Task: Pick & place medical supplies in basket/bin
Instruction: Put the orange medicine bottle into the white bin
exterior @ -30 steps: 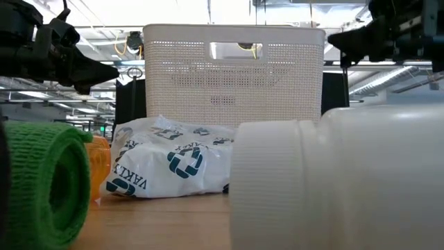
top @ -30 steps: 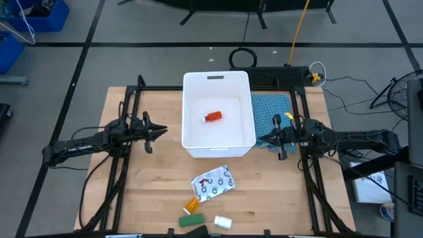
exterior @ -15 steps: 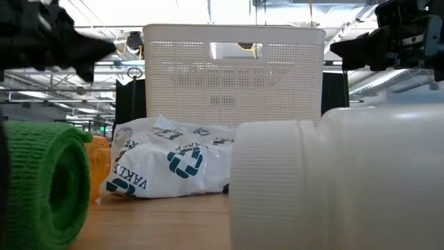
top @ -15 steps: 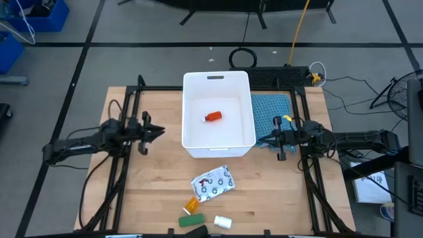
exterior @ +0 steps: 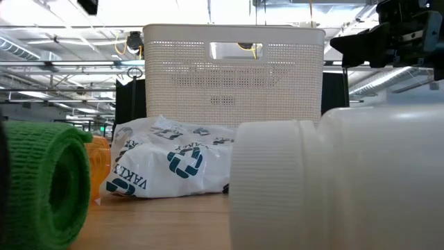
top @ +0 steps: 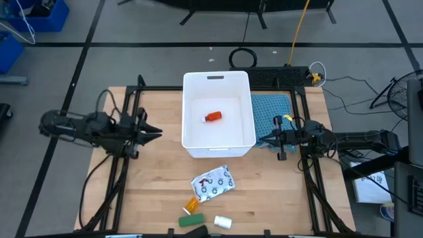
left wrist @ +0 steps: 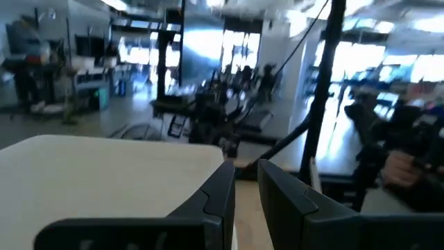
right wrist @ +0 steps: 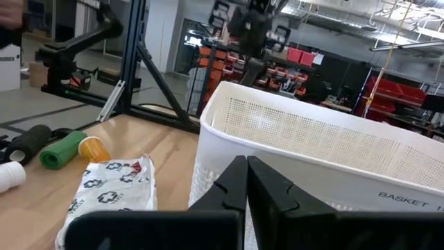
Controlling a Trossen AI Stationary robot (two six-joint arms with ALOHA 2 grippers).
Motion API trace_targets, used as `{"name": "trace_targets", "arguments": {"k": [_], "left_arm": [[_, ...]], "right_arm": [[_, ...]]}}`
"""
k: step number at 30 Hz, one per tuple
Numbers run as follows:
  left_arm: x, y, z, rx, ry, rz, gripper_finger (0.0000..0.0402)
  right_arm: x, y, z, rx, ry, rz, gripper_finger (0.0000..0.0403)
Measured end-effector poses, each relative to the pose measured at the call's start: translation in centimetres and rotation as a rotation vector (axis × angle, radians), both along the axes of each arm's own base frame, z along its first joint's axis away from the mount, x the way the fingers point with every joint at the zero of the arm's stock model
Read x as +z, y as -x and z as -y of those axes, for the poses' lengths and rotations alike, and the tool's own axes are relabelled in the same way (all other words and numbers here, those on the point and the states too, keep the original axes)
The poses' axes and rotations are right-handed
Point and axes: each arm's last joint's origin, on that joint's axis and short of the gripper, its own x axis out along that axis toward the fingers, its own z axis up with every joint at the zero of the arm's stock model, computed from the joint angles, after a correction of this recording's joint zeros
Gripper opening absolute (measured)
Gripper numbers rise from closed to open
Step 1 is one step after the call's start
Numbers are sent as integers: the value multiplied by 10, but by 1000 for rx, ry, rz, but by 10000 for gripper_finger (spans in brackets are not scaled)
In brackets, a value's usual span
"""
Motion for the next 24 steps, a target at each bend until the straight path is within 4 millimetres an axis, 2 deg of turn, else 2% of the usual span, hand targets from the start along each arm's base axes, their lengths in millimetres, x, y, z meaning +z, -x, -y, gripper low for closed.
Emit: {"name": "trace_targets", "arguments": {"k": [5, 11, 19, 24], "left_arm": [[37, -33, 22, 116, -56, -238, 67], [60, -73, 63, 170, -31, -468, 67], [56, -117, 119, 307, 110, -721, 67], [42, -142, 147, 349, 254, -848, 67]], "right_arm": [[0, 0, 0, 2, -15, -2, 1], [0, 0, 0, -1, 6, 0, 1], [0, 0, 0, -3, 30, 3, 1], [-1, 0, 0, 1, -15, -8, 1]]}}
